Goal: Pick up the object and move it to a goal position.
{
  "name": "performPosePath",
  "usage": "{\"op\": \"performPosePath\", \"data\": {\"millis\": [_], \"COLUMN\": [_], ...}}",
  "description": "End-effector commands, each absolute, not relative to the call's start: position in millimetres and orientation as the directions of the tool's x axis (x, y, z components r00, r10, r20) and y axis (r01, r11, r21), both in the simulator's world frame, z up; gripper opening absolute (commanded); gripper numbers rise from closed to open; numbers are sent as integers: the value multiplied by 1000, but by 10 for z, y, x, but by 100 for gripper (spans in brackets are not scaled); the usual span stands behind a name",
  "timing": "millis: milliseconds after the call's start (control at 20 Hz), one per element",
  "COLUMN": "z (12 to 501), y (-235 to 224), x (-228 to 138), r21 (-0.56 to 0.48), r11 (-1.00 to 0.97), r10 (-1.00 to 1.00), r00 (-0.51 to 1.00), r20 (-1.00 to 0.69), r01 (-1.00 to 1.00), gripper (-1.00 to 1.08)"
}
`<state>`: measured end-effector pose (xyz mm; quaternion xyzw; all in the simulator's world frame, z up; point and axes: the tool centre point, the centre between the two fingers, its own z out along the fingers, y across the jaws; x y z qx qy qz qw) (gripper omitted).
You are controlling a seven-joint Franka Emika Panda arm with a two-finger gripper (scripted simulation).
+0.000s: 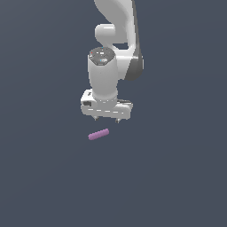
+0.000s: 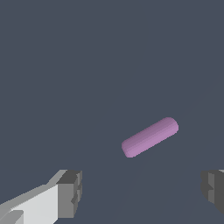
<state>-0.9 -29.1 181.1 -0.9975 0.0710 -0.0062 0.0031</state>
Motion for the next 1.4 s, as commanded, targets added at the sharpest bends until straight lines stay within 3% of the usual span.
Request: {"op": "performPosePath", "data": {"millis": [0, 600, 1350], "z": [1763, 1394, 900], "y": [-307, -455, -703], "x": [-9, -18, -74], "r21": [-9, -17, -7], "r11": [-983, -870, -556], "r10": [-182, -493, -831], "r00": [983, 870, 556], "r20": [10, -3, -8], "r01": [-182, -493, -831], "gripper": [100, 100, 100]}}
